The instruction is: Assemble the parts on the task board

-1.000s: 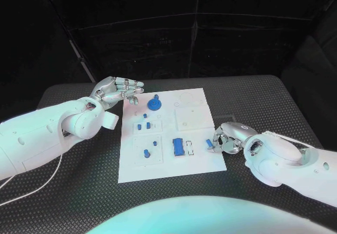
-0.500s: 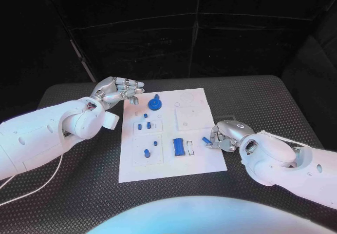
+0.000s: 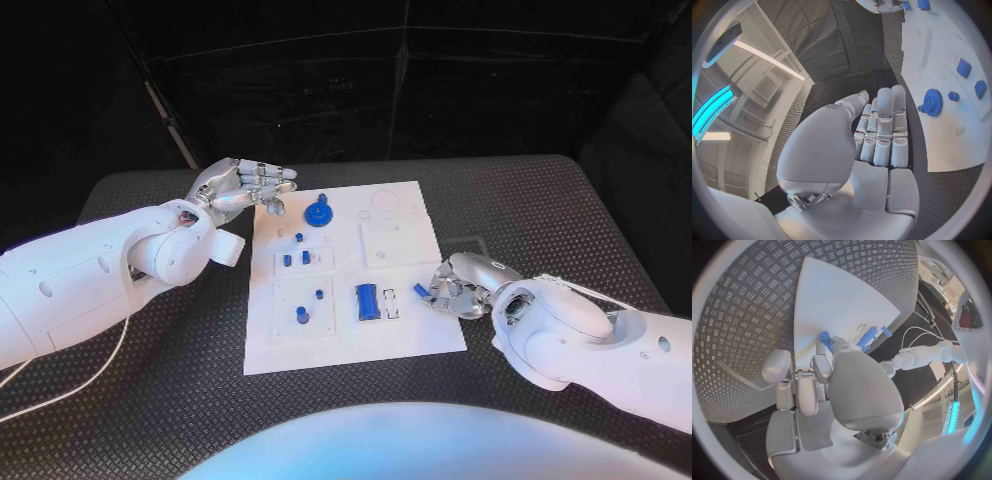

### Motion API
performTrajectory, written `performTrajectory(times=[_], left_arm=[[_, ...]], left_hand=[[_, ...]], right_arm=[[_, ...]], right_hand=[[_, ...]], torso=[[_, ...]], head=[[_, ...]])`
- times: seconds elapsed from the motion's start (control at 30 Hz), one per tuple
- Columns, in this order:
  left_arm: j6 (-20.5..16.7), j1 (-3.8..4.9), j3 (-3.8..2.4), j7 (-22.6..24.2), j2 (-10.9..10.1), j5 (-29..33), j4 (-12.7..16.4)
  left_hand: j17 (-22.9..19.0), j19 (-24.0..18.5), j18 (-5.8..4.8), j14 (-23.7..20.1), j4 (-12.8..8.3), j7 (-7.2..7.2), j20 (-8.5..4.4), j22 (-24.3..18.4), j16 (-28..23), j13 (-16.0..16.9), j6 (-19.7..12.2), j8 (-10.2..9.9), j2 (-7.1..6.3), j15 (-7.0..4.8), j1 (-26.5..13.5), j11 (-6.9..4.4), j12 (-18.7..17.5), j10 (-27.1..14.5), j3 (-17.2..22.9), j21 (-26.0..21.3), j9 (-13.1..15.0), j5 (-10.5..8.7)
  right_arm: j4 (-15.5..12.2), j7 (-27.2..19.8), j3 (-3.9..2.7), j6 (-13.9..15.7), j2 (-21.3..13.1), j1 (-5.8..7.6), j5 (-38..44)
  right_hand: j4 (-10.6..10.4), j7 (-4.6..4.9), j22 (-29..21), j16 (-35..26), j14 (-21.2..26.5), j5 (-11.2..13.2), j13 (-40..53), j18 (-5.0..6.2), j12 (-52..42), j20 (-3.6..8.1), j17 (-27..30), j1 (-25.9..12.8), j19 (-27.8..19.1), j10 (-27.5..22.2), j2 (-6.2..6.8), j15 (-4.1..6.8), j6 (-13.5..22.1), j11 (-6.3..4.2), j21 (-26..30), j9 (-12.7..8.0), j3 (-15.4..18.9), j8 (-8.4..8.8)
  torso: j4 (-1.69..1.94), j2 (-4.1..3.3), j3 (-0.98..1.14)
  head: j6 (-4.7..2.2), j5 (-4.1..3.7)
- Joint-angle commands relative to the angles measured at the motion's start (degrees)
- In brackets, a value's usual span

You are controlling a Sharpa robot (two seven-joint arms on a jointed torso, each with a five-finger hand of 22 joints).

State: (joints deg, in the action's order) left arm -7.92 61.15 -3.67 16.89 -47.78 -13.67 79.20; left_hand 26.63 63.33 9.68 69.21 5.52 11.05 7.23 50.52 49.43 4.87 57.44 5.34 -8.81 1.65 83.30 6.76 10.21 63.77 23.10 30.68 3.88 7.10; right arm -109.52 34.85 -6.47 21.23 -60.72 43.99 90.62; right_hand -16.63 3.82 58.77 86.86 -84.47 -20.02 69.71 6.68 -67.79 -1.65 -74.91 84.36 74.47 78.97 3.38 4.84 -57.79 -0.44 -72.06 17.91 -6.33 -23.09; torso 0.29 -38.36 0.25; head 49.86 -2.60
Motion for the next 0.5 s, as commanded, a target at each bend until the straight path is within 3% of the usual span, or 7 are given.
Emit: performTrajectory(times=[0.03,0.23,0.5], left_arm=[[0.58,0.05,-0.06,0.19,-0.03,0.23,0.11],[0.63,0.04,-0.06,0.16,0.01,0.23,0.09],[0.68,0.03,-0.06,0.14,0.14,0.23,0.03]], left_hand=[[-0.06,-0.26,0.76,-0.33,-0.33,-0.16,0.07,-0.06,-0.23,0.04,-0.43,0.10,0.55,-0.07,-0.19,-0.12,0.12,-0.46,-0.05,-0.26,-0.02,-0.17],[-0.06,-0.26,0.76,-0.33,-0.33,-0.16,0.07,-0.06,-0.23,0.04,-0.43,0.10,0.55,-0.07,-0.19,-0.12,0.12,-0.46,-0.05,-0.26,-0.02,-0.17],[-0.06,-0.26,0.76,-0.33,-0.33,-0.16,0.07,-0.06,-0.23,0.04,-0.43,0.10,0.55,-0.07,-0.19,-0.12,0.12,-0.46,-0.05,-0.26,-0.02,-0.17]], right_arm=[[-0.81,-0.17,0.19,3.38,-0.04,-0.19,-7.72],[-1.48,-2.15,0.18,4.66,0.63,-0.19,-10.54],[-0.77,-3.34,0.18,4.30,2.76,-0.18,-12.37]], right_hand=[[0.14,-0.61,0.15,0.26,-4.44,-0.36,0.25,-0.58,0.07,-0.11,-9.68,-2.46,0.30,1.00,0.83,-0.15,-1.17,-0.73,-0.26,0.09,-1.75,0.37],[0.26,-0.59,0.23,0.27,-4.44,-0.88,0.50,-0.57,-0.07,-0.13,-9.71,-4.21,0.23,1.06,2.43,-0.17,-1.40,-0.70,-0.29,0.35,-4.62,0.65],[0.28,-0.55,0.18,0.28,-4.44,-0.94,0.65,-0.56,-0.18,-0.15,-9.73,-4.98,0.16,1.12,3.21,-0.20,-1.53,-0.67,-0.24,0.50,-5.68,0.72]], torso=[[0.04,0.00,-0.02],[0.01,-0.01,-0.03],[0.05,0.00,-0.06]], head=[[0.06,0.12],[0.14,0.18],[0.14,0.38]])
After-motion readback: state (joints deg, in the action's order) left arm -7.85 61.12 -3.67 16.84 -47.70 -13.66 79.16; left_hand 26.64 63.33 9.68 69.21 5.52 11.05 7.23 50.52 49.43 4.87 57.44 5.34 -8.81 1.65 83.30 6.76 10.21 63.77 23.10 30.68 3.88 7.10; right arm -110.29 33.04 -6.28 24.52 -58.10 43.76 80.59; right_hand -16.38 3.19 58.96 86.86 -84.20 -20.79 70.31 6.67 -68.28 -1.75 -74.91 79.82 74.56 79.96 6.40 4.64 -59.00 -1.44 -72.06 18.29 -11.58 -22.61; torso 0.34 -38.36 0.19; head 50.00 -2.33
